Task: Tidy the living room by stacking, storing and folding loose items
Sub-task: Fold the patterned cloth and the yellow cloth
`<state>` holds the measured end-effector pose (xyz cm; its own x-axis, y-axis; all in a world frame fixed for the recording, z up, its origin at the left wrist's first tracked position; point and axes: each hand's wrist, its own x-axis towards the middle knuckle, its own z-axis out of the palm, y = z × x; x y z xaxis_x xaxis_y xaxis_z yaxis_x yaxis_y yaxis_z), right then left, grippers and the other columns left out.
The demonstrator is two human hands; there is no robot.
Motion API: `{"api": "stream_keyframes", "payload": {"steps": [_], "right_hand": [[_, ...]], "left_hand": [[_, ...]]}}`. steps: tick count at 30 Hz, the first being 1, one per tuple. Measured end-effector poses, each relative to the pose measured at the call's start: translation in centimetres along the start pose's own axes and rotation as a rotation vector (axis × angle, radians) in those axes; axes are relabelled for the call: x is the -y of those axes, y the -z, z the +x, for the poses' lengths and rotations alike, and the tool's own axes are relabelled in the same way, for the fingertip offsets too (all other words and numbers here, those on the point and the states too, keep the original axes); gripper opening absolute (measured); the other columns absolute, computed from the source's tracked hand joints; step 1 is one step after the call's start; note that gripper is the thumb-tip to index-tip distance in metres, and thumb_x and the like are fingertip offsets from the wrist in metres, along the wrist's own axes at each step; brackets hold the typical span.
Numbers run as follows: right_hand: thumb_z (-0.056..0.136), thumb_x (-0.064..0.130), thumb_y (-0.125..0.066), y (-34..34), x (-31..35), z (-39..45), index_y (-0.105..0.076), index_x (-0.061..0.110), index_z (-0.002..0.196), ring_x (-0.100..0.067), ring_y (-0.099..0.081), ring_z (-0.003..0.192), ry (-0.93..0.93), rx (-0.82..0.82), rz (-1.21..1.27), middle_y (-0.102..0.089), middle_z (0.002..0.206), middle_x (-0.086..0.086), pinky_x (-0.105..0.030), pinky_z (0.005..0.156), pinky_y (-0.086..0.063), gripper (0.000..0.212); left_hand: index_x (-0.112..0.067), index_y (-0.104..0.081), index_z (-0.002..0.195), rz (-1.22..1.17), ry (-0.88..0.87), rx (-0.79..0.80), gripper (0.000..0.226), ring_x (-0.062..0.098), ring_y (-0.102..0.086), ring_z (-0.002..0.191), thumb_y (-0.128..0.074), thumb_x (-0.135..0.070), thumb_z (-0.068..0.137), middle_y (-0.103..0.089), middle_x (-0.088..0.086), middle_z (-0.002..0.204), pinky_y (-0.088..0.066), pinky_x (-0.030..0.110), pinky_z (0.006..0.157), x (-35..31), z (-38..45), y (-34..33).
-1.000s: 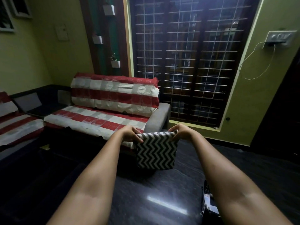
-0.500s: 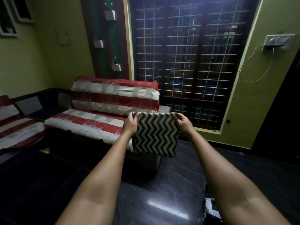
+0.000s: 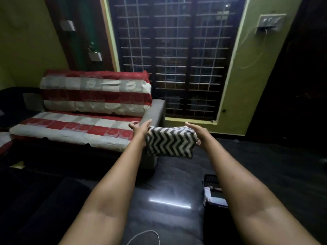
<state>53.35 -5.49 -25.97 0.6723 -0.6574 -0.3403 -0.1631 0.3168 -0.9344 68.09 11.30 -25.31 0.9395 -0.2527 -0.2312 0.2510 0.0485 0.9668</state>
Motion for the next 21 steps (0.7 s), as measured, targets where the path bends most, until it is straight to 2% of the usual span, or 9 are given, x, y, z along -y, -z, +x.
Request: {"api": "stream_keyframes", "payload": {"steps": [3,5,8,10,12,15,17,19,21], "right_hand": [[0.082,0.005,-0.07,4.8,-0.9,0.4,-0.049,0.015,0.123,-0.021,-0.063,0.085,0.045,-0.048,0.024,-0.063,0.098,-0.006,-0.037,0.074,-0.052,0.048],[0.083,-0.003,-0.067,8.6,-1.1,0.4,-0.039,0.02,0.113,-0.017,-0.059,0.077,0.149,-0.16,-0.038,-0.056,0.092,-0.004,-0.032,0.063,-0.05,0.047],[0.085,-0.004,-0.063,14.2,-1.6,1.1,-0.05,0.017,0.088,-0.016,-0.054,0.069,0.246,-0.285,-0.25,-0.055,0.084,-0.008,-0.023,0.056,-0.045,0.025],[0.087,-0.005,-0.06,18.4,-1.8,2.1,-0.061,0.01,0.084,-0.016,-0.055,0.069,0.212,-0.296,-0.299,-0.059,0.084,-0.01,-0.018,0.055,-0.045,0.016],[0.089,-0.003,-0.059,22.5,-2.0,3.4,-0.065,-0.003,0.103,-0.011,-0.057,0.064,0.137,-0.249,-0.31,-0.062,0.089,-0.013,-0.011,0.053,-0.046,0.015],[0.086,0.005,-0.067,28.7,-1.4,5.1,-0.06,0.0,0.117,-0.006,-0.064,0.058,-0.022,-0.135,-0.262,-0.066,0.088,-0.011,-0.015,0.046,-0.049,0.032],[0.076,0.009,-0.078,32.1,-1.4,6.6,-0.056,0.007,0.126,-0.016,-0.065,0.081,-0.097,-0.062,-0.338,-0.068,0.101,-0.012,-0.021,0.053,-0.045,0.055],[0.072,0.008,-0.081,35.8,-1.5,8.7,-0.047,0.014,0.139,-0.023,-0.058,0.109,-0.133,-0.001,-0.459,-0.06,0.126,-0.014,-0.032,0.074,-0.049,0.075],[0.079,0.002,-0.075,37.6,-1.9,9.8,-0.03,0.014,0.148,-0.022,-0.056,0.115,-0.139,0.047,-0.576,-0.054,0.133,-0.009,-0.036,0.084,-0.051,0.083]], "left_hand": [[-0.022,-0.046,0.103,0.089,-0.006,0.325,0.039,0.023,-0.059,0.082,-0.07,-0.002,0.08,-0.059,0.013,0.102,-0.05,0.029,0.059,1.7,-1.3,-3.1],[-0.016,-0.057,0.09,0.195,-0.042,0.531,0.026,0.017,-0.056,0.078,-0.06,0.009,0.084,-0.06,0.009,0.092,-0.05,0.02,0.052,2.7,-2.4,-6.4],[-0.01,-0.059,0.089,0.284,-0.06,0.669,0.02,0.008,-0.055,0.069,-0.053,0.01,0.091,-0.058,0.003,0.083,-0.046,0.01,0.047,4.5,-3.6,-11.7],[-0.007,-0.06,0.104,0.393,-0.059,0.706,0.015,0.002,-0.058,0.059,-0.055,0.003,0.092,-0.059,0.003,0.084,-0.046,0.01,0.046,6.1,-3.6,-16.0],[-0.003,-0.056,0.121,0.488,-0.05,0.733,0.034,0.005,-0.061,0.067,-0.063,-0.002,0.088,-0.062,0.009,0.1,-0.051,0.014,0.058,7.6,-3.4,-20.2],[-0.012,-0.052,0.129,0.622,0.025,0.825,0.06,0.016,-0.059,0.099,-0.079,-0.011,0.076,-0.05,0.005,0.124,-0.052,0.023,0.075,9.9,-3.2,-26.4],[-0.018,-0.049,0.134,0.719,0.06,0.867,0.073,0.015,-0.054,0.112,-0.084,-0.018,0.07,-0.042,0.001,0.133,-0.052,0.021,0.077,11.3,-3.1,-28.8],[-0.022,-0.047,0.136,0.739,0.098,0.887,0.086,0.015,-0.051,0.118,-0.089,-0.026,0.061,-0.039,0.001,0.14,-0.053,0.024,0.084,13.3,-3.1,-31.9],[-0.024,-0.045,0.137,0.751,0.134,0.883,0.091,0.015,-0.048,0.12,-0.091,-0.029,0.059,-0.034,-0.001,0.141,-0.054,0.026,0.084,15.1,-3.4,-33.5]]}}
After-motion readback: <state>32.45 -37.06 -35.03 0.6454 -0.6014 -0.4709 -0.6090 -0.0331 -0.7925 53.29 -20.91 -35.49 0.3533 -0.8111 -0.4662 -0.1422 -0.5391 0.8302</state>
